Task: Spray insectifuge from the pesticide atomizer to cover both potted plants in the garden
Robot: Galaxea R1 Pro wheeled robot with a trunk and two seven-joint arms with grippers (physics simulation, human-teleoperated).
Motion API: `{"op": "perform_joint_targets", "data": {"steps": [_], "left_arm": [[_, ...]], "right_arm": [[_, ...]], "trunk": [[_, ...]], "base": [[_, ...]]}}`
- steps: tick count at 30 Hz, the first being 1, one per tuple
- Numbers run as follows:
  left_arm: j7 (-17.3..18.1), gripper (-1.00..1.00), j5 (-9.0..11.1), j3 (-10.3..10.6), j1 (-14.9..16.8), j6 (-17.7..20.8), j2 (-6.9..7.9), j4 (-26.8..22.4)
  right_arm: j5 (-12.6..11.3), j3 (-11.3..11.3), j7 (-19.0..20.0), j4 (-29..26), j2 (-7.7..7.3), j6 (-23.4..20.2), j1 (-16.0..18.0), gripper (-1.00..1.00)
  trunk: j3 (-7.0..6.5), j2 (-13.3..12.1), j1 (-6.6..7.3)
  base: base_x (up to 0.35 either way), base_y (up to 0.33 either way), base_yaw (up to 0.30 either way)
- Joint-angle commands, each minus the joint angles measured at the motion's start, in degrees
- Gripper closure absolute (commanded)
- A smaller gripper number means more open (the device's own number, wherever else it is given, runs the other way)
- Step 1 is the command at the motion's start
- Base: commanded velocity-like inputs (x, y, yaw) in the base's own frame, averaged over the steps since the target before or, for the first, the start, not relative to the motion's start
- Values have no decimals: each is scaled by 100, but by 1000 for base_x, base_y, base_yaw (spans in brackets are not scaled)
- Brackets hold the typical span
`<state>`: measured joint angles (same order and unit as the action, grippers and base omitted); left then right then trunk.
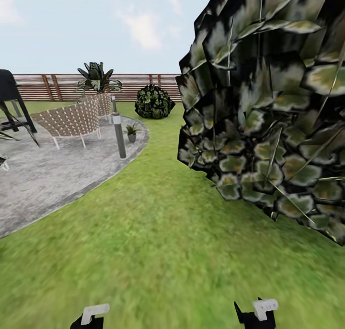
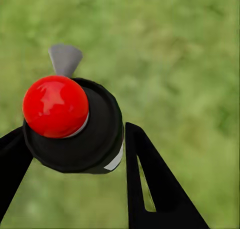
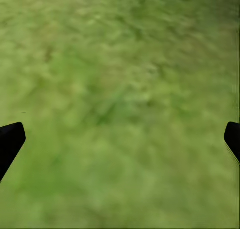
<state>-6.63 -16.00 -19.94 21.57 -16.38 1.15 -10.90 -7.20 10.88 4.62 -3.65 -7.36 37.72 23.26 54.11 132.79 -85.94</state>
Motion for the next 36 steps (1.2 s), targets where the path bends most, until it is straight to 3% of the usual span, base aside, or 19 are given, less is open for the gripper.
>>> {"op": "perform_joint_targets", "data": {"steps": [1,29,36], "left_arm": [[-23,100,-61,-27,5,-23,-1,9],[-23,100,-61,-27,5,-23,-1,9],[-23,100,-61,-27,5,-23,-1,9]], "right_arm": [[-62,19,48,5,-2,17,3,-100],[-62,19,48,5,-2,17,3,-100],[-62,19,48,5,-2,17,3,-100]], "trunk": [[5,2,-2],[5,2,-2],[5,2,-2]], "base": [[340,0,0],[340,0,0],[340,0,153]]}}
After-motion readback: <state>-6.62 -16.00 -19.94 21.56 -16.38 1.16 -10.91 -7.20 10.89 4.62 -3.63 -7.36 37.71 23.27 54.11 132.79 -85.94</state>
